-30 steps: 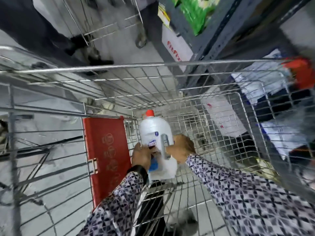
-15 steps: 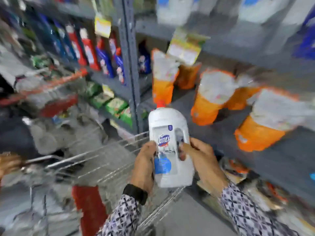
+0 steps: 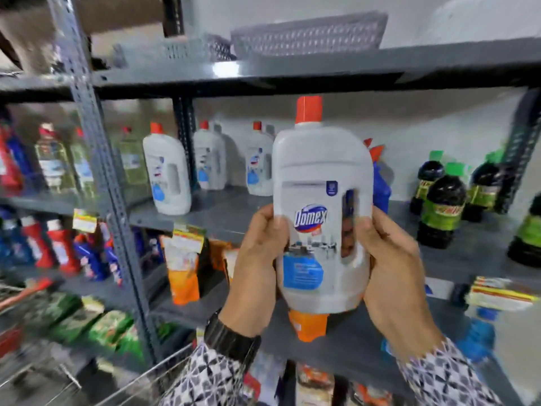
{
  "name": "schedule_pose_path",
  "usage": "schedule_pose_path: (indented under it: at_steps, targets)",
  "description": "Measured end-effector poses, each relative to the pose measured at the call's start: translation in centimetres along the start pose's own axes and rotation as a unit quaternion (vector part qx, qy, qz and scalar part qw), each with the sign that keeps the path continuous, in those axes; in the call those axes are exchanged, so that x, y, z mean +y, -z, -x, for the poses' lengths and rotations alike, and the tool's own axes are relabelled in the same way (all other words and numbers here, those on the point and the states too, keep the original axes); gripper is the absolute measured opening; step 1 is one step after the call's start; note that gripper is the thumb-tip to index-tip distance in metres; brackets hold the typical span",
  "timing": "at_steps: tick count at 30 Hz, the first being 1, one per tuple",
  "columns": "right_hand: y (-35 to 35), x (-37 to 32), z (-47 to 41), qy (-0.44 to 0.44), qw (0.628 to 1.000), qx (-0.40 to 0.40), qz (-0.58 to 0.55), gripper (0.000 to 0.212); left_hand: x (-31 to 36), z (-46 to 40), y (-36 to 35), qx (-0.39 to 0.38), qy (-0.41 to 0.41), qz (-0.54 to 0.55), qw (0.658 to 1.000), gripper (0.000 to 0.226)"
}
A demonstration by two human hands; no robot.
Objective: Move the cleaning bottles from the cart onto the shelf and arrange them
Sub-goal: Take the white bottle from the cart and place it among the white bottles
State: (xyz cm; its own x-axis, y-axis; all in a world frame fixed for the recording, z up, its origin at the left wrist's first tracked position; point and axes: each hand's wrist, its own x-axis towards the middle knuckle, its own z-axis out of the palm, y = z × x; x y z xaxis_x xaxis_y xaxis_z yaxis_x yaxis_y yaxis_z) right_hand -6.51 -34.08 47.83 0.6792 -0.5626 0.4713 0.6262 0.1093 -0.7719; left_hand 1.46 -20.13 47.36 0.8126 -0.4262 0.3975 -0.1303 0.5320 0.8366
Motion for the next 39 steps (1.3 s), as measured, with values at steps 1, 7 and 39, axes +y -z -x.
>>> schedule_pose_path:
  at_steps: [1, 7, 39]
  targets:
    - [0.0, -0.1, -0.3, 0.001, 1.0, -0.002, 0.0, 0.026, 0.1, -0.4, -0.2, -0.003, 0.001, -0.001, 1.0, 0.037]
    - [-2.3, 4.4, -3.4, 0.001, 1.0, 0.005, 0.016, 0.038, -0.5, -4.5, 3.1, 0.013, 0.016, -0.012, 1.0, 0.036]
    - [-12.0, 25.7, -20.3, -0.076, 0.92, -0.079, 0.376, 0.062, -4.3, -26.8, 26.8, -0.158, 0.069, -0.286, 0.943, 0.059]
